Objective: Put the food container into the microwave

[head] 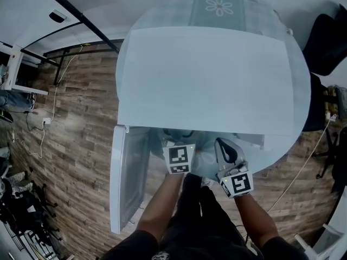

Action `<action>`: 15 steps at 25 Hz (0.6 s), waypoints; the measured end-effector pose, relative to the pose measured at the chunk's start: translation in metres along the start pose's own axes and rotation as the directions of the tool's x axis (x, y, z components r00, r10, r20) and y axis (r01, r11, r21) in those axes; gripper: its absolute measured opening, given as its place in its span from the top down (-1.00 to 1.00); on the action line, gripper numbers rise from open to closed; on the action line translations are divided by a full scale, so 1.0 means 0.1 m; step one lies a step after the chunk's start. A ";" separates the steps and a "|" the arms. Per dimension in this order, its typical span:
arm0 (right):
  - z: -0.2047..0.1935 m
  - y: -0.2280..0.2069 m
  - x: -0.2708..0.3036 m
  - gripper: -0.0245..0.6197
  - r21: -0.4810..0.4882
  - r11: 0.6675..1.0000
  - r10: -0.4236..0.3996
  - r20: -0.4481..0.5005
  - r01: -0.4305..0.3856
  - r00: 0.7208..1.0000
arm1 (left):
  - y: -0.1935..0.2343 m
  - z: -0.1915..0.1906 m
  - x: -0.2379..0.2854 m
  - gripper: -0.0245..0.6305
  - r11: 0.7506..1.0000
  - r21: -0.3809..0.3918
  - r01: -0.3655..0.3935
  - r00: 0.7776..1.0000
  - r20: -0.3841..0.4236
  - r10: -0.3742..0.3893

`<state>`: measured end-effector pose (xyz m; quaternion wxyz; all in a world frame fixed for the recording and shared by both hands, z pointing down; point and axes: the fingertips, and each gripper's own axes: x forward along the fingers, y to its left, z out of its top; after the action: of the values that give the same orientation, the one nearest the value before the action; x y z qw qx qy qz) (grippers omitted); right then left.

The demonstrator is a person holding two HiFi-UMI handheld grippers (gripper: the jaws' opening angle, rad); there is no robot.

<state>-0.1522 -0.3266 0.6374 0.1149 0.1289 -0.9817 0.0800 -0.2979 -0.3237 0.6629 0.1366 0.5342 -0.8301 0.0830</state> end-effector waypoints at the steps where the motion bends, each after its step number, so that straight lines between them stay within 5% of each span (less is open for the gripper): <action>1: 0.00 -0.01 0.00 0.92 0.001 1.000 -0.003 0.000 0.003 1.000 | -0.01 0.00 0.00 -0.65 1.000 0.004 0.004 1.000 0.002 -0.004; 15: 0.06 0.13 -0.12 0.92 -0.019 0.999 0.026 0.019 -0.026 0.999 | -0.07 -0.02 -0.37 -0.66 0.999 0.022 -0.027 1.000 0.010 0.027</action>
<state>-0.1458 -0.3126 0.6266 0.1053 0.1157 -0.9851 0.0709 -0.2764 -0.2941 0.6532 0.1256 0.5247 -0.8370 0.0913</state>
